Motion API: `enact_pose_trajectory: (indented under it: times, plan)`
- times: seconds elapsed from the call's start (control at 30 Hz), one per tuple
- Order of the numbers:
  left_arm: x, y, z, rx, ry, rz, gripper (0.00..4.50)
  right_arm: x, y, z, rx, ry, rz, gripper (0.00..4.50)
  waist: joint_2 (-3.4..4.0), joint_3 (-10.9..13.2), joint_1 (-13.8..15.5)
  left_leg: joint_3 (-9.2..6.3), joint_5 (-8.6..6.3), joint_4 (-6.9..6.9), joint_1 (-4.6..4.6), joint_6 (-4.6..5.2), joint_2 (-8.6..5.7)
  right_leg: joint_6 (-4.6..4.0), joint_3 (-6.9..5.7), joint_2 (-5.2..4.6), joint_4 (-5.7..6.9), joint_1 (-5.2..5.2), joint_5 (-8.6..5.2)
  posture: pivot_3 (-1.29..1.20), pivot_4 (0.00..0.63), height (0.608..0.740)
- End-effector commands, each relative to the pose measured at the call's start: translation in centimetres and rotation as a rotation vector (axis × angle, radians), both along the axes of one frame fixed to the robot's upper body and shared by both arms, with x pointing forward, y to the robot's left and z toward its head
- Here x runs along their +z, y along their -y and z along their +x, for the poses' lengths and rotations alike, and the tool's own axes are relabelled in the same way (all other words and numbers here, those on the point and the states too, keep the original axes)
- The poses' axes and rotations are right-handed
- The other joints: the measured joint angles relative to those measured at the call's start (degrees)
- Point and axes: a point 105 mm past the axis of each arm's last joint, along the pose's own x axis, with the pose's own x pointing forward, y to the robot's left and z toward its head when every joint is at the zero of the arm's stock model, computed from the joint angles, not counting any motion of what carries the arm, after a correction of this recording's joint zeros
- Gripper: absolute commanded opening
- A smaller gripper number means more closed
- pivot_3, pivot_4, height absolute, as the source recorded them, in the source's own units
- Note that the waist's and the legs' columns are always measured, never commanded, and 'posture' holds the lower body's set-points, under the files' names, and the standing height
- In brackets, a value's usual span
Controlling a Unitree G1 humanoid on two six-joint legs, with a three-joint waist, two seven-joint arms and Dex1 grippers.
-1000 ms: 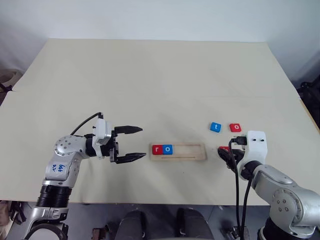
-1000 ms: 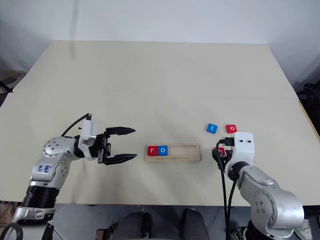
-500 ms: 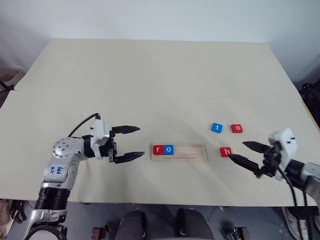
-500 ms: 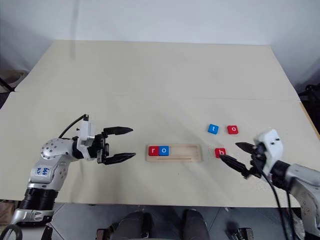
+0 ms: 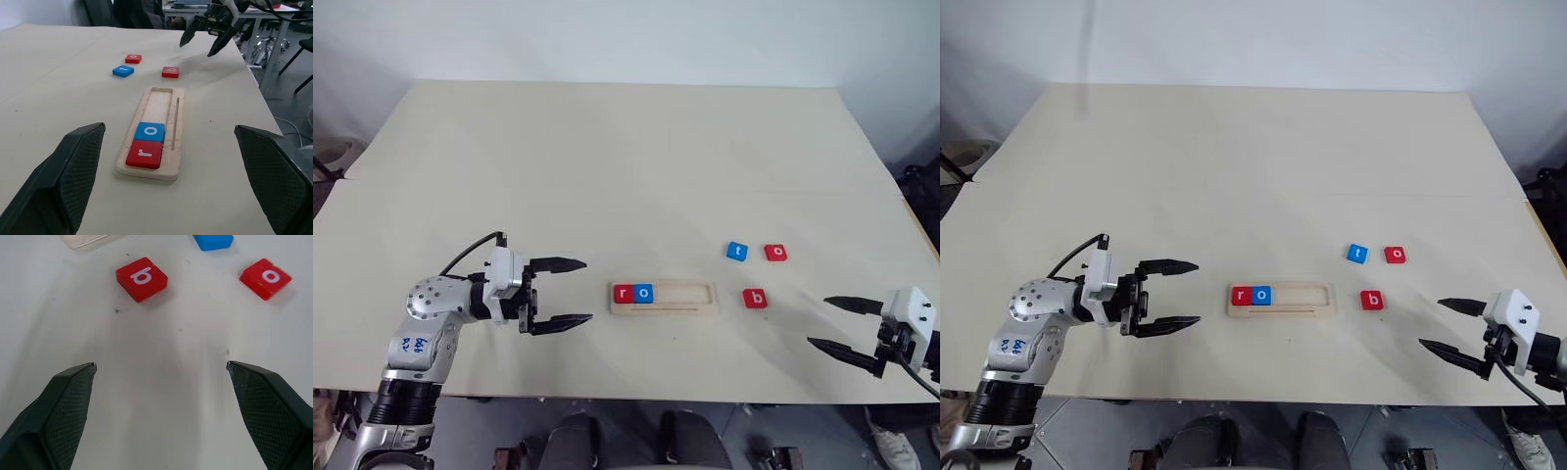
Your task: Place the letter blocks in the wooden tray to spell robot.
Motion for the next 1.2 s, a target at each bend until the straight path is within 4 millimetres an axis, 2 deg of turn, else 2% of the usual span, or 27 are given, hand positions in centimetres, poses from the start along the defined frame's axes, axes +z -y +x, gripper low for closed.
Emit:
enact_pose_trajectory:
  times: [0.03,0.2,0.33,0.53,0.8,0.9,1.13,1.2]
  plan:
    - [1.1,0.0,-0.5,-0.008,0.059,-0.004,4.50,1.4,-0.9,0.9,0.070,0.034,-0.020,4.47,0.01,0.00,-0.13,0.00,0.00,0.00,0.01,0.00,0.02,0.00,0.00,0.01,0.01,0.00,0.00,0.00,0.150,0.740]
    - [1.3,-0.1,-0.5,-0.004,0.067,0.002,4.50,1.9,-3.4,1.8,0.235,-0.050,-0.060,4.47,0.04,0.01,0.00,-0.01,0.00,0.03,0.01,0.00,0.01,0.00,0.01,-0.02,0.04,0.01,0.00,0.00,0.150,0.740]
    - [1.1,0.1,-0.6,-0.007,0.066,0.003,4.50,1.7,-4.3,3.0,0.297,-0.133,-0.130,4.47,0.04,0.01,0.04,-0.05,0.00,0.05,-0.01,0.00,0.00,0.00,-0.04,-0.05,0.03,0.06,0.00,0.00,0.150,0.740]
    - [1.0,0.3,-0.8,-0.007,0.061,0.002,4.50,0.8,-5.6,4.8,0.395,-0.146,-0.225,4.47,0.05,0.02,0.07,-0.10,0.00,0.07,-0.04,0.00,0.00,0.00,-0.12,-0.05,0.03,0.09,0.00,0.00,0.150,0.740]
    - [0.9,0.1,-1.2,0.017,0.059,0.000,4.50,-0.2,-6.5,6.2,0.429,-0.140,-0.247,4.47,0.05,0.02,-0.12,-0.09,0.00,0.07,-0.02,0.00,0.02,0.00,-0.12,-0.04,0.04,0.10,0.00,0.00,0.150,0.740]
    - [0.8,0.3,-1.4,0.009,0.056,-0.001,4.50,-0.3,-6.6,6.4,0.434,-0.129,-0.251,3.96,0.05,0.02,-0.17,-0.08,0.00,0.07,-0.02,0.00,0.03,0.00,-0.11,-0.04,0.04,0.10,0.00,0.00,0.150,0.740]
    - [0.7,0.6,-1.4,-0.004,0.052,-0.001,4.50,-0.2,-7.2,6.4,0.436,-0.106,-0.208,1.58,0.05,0.02,-0.16,-0.10,0.00,0.08,-0.01,0.00,0.03,0.00,-0.12,-0.04,0.04,0.14,0.00,0.00,0.150,0.740]
    - [0.7,0.7,-1.3,-0.007,0.051,0.001,4.50,0.1,-7.3,6.2,0.438,-0.100,-0.198,1.47,0.05,0.02,-0.15,-0.10,0.00,0.08,0.00,0.00,0.04,0.00,-0.13,-0.03,0.05,0.14,0.00,0.00,0.150,0.740]
